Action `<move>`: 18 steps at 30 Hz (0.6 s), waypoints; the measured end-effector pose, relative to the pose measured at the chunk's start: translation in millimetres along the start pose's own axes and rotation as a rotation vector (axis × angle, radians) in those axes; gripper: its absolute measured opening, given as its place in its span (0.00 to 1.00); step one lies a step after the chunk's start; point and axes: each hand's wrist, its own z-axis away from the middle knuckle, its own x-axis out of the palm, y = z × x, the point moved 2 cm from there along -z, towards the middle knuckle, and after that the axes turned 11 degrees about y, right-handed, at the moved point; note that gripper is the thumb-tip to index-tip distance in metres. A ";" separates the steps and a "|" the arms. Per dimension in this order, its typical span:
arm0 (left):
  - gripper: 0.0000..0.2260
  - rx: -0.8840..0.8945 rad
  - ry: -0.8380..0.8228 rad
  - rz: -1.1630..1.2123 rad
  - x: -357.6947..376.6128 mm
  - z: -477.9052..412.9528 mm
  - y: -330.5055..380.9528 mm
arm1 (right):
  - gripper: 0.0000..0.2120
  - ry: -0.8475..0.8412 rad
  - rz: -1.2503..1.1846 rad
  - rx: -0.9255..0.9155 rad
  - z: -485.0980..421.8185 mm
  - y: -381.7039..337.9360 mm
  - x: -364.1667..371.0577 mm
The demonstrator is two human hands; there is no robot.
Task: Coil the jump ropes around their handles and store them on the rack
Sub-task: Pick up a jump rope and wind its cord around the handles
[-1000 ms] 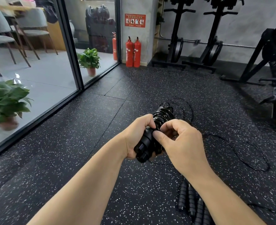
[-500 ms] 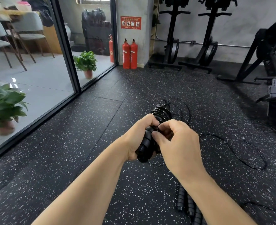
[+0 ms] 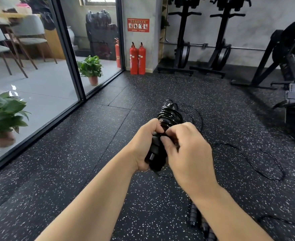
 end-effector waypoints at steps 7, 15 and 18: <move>0.18 -0.004 -0.137 0.071 -4.5 1.8 5.6 | 0.06 -0.049 -0.421 0.451 -19.5 28.6 -34.9; 0.14 0.048 -0.065 0.029 -2.9 4.0 5.7 | 0.13 -0.388 -0.415 0.517 -4.2 8.1 -24.5; 0.13 0.066 -0.048 0.023 0.5 5.5 5.0 | 0.13 -0.326 -0.224 0.367 -1.0 4.3 -18.1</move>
